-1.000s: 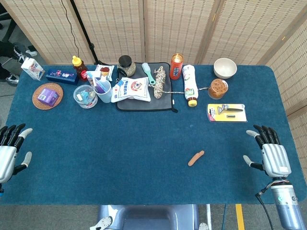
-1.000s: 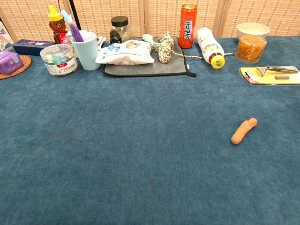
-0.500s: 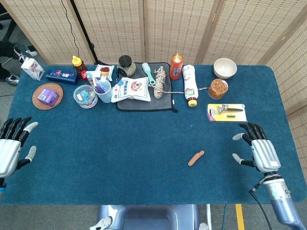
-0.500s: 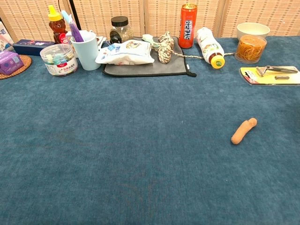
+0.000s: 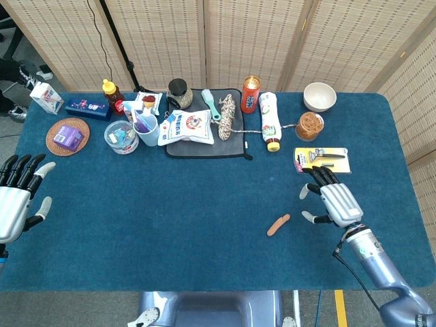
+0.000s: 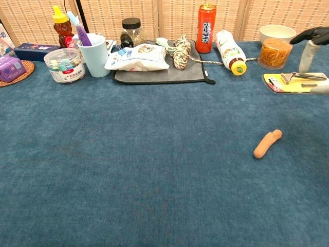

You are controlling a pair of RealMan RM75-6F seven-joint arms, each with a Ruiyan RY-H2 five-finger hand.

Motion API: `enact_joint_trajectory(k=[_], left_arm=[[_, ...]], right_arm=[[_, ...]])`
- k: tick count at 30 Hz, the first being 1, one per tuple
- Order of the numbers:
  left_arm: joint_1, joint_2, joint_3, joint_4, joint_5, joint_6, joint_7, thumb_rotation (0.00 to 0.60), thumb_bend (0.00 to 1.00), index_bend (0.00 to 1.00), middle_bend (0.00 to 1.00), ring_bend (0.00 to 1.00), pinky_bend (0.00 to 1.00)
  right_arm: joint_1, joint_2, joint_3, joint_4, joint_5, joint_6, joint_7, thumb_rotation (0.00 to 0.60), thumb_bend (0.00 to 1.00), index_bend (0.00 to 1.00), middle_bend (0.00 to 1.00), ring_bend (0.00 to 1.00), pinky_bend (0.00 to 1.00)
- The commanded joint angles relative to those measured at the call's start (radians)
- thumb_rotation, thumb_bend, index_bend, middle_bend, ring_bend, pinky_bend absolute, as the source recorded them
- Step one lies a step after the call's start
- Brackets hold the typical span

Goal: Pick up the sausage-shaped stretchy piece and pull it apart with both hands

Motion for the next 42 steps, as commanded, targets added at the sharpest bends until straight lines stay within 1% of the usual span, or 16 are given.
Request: enact_joint_trajectory(k=[1,9,16,19,25,28,42], left_arm=[[-0.002,0.003,0.0,-0.003,-0.003,-0.004,-0.001,0.6,0.42,0.15,0.1,0.05,0.0],[-0.003,0.004,0.001,-0.003,-0.013,-0.007,0.003,0.6,0.42,0.15,0.1,0.05,0.0],[-0.007,0.003,0.0,0.0,-0.021,-0.011,0.006,0.6,0.42,0.15,0.1,0.05,0.0],[-0.009,0.0,0.002,0.001,-0.021,-0.014,0.007,0.6,0.42,0.15,0.09,0.05,0.0],[-0.011,-0.002,0.004,0.004,-0.021,-0.017,0.006,0.6,0.42,0.15,0.09,0.05,0.0],[-0.012,-0.003,0.004,0.005,-0.023,-0.018,0.006,0.6,0.42,0.15,0.09,0.05,0.0],[-0.013,-0.003,0.012,0.005,-0.019,-0.022,0.001,0.6,0.42,0.15,0.08,0.05,0.0]], right_arm=[[0.035,-0.032,-0.003,0.047,-0.015,-0.036,-0.004,0.6,0.26,0.49,0.1,0.0,0.0],[0.088,-0.087,-0.026,0.137,-0.038,-0.089,-0.014,0.6,0.26,0.49,0.1,0.0,0.0],[0.12,-0.129,-0.053,0.208,-0.06,-0.115,-0.011,0.6,0.29,0.48,0.1,0.0,0.0],[0.128,-0.14,-0.063,0.226,-0.067,-0.12,-0.003,0.6,0.3,0.48,0.1,0.0,0.0],[0.134,-0.162,-0.081,0.258,-0.071,-0.121,0.007,0.6,0.38,0.49,0.1,0.0,0.0],[0.138,-0.172,-0.089,0.272,-0.074,-0.122,0.005,0.6,0.39,0.49,0.1,0.0,0.0],[0.153,-0.207,-0.136,0.318,-0.103,-0.127,-0.007,0.6,0.4,0.47,0.1,0.0,0.0]])
